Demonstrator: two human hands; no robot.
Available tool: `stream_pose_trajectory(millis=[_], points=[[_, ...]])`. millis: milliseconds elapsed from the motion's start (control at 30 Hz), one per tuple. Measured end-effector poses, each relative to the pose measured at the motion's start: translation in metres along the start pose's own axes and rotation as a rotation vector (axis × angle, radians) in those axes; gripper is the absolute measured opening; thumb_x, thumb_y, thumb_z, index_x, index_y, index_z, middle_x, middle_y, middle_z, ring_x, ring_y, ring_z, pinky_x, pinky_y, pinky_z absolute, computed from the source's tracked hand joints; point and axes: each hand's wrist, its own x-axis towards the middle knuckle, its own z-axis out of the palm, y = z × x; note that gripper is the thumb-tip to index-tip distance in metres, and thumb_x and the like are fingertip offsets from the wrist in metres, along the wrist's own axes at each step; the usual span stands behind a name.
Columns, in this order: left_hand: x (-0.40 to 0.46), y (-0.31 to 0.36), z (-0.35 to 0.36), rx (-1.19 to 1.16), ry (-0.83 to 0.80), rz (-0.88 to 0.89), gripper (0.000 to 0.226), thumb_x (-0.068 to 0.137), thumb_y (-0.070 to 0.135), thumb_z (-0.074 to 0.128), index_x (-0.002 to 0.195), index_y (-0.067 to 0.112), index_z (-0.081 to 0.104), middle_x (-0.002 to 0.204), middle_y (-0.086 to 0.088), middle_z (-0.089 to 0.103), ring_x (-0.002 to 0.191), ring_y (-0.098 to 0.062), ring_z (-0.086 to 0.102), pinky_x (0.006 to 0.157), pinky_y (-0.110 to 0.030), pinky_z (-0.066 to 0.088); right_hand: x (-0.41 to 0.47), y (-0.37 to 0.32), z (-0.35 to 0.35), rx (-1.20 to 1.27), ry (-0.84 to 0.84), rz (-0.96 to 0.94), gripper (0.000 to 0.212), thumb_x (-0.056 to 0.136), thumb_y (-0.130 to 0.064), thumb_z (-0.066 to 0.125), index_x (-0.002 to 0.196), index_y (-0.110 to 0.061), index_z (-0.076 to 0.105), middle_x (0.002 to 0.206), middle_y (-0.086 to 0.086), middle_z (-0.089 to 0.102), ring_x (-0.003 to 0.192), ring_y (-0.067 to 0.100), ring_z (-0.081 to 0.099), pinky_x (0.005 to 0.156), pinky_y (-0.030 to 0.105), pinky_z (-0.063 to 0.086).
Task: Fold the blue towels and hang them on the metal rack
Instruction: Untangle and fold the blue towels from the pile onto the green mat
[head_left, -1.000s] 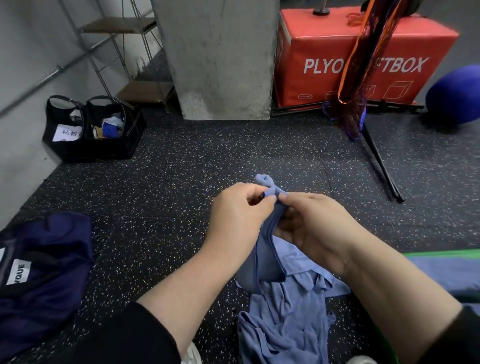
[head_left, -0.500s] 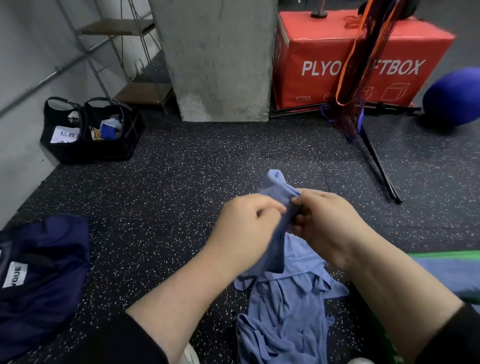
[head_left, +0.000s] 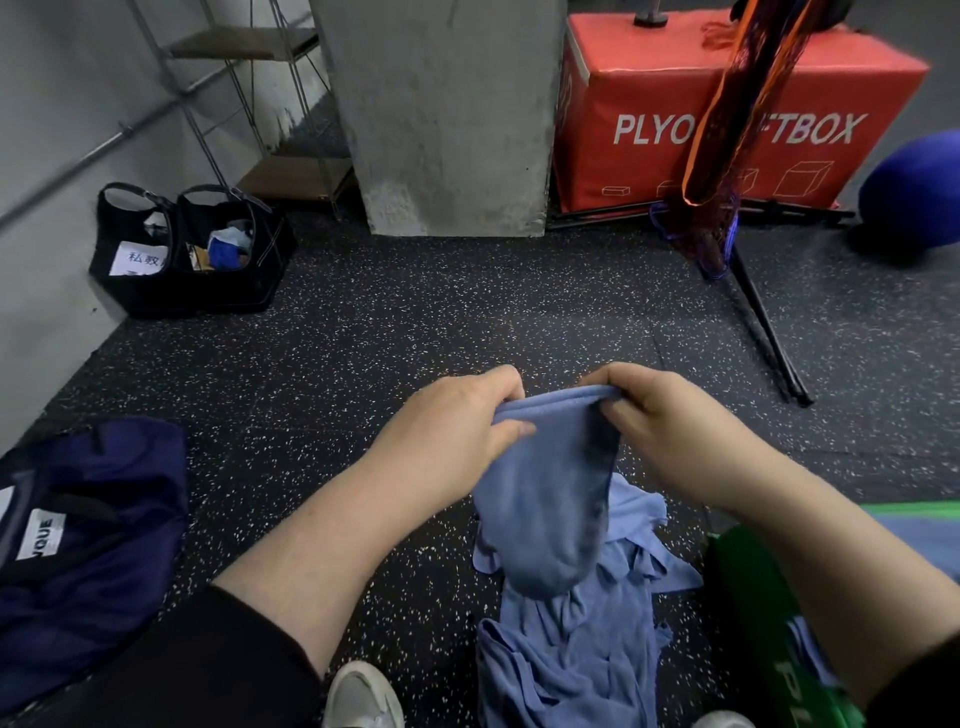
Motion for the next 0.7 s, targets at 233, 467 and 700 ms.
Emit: stream_pose_trajectory(millis=[233,467,700], points=[[0.0,0.003,-0.008,-0.013,0.11,-0.007,0.027,0.096,0.05,0.06,0.091,0.024,0.058,0.07,0.006,0.057,0.072,-0.021,0.057,0.067,-0.04,0.046,0.005,0.006,-0.001,-0.049,0.112,0.031,0.021,0.1,-0.014,0.048,0.094,-0.027,0.064,0.06,-0.017,0.06,0.049,-0.002,0.05,0.048,0.017,0.035],[0.001,0.007,-0.004,0.075,0.02,-0.062,0.038,0.087,0.066,0.063,0.084,0.028,0.06,0.07,0.008,0.059,0.072,-0.019,0.058,0.065,-0.036,0.048,0.005,0.001,0.001,-0.024,0.141,0.041,0.023,0.093,-0.007,0.049,0.085,-0.023,0.063,0.055,-0.01,0.054,0.046,0.0,0.047,0.046,0.016,0.033],[0.002,0.012,0.002,-0.022,0.102,-0.162,0.043,0.095,0.044,0.058,0.066,0.015,0.047,0.064,0.001,0.054,0.07,-0.027,0.056,0.059,-0.038,0.037,0.0,-0.003,0.001,0.019,0.024,-0.04,0.008,0.087,-0.03,0.07,0.093,-0.03,0.065,0.071,-0.022,0.064,0.063,-0.002,0.056,0.058,0.019,0.044]])
